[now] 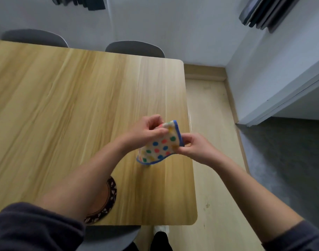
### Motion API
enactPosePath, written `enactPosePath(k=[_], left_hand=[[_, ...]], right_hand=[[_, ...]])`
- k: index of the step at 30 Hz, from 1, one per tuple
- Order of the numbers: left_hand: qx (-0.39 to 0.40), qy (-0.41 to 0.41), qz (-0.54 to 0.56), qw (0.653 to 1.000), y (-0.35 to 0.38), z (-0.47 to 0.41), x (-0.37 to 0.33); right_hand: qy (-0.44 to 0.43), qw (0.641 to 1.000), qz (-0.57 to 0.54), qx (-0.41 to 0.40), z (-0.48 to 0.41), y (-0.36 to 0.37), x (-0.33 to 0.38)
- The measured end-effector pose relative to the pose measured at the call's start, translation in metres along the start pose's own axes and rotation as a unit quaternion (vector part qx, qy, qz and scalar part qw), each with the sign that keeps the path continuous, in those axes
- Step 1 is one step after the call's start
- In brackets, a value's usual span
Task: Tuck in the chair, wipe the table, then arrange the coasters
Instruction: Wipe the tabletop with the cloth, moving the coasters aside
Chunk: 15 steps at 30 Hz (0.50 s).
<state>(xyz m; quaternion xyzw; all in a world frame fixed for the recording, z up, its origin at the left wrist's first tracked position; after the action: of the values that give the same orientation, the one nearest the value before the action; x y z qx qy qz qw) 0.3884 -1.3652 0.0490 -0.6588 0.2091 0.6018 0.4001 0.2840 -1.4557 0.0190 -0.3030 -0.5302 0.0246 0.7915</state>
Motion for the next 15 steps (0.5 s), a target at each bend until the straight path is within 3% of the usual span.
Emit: enactPosePath(k=[2, 5, 10, 15], left_hand=[[-0.007, 0.001, -0.029, 1.000, -0.011, -0.001, -0.001], [0.016, -0.037, -0.024, 0.999, -0.024, 0.001, 0.000], [0.110, -0.125, 0.036, 0.985, -0.027, 0.022, 0.004], [0.117, -0.210, 0.066, 0.969, -0.020, 0.030, 0.032]], right_hand=[[-0.013, 0.998, 0.010, -0.055, -0.005, -0.012, 0.004], [-0.023, 0.992, -0.080, -0.093, -0.010, -0.031, 0.021], [-0.020, 0.992, -0.125, -0.026, -0.001, -0.033, 0.042], [0.063, 0.983, -0.170, 0.035, -0.005, -0.018, 0.022]])
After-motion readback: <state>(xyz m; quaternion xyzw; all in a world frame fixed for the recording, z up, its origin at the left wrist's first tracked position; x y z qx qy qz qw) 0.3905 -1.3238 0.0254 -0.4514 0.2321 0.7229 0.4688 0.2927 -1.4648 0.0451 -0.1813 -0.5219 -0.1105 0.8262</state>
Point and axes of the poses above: each hand's wrist, its own z-axis away from the middle knuckle, its own y-axis out of the palm, x = y × z, the point moved 9 cm from there along -z, towards the middle knuckle, and after that the axes turned 14 degrees about -x, right-handed, at the moved point
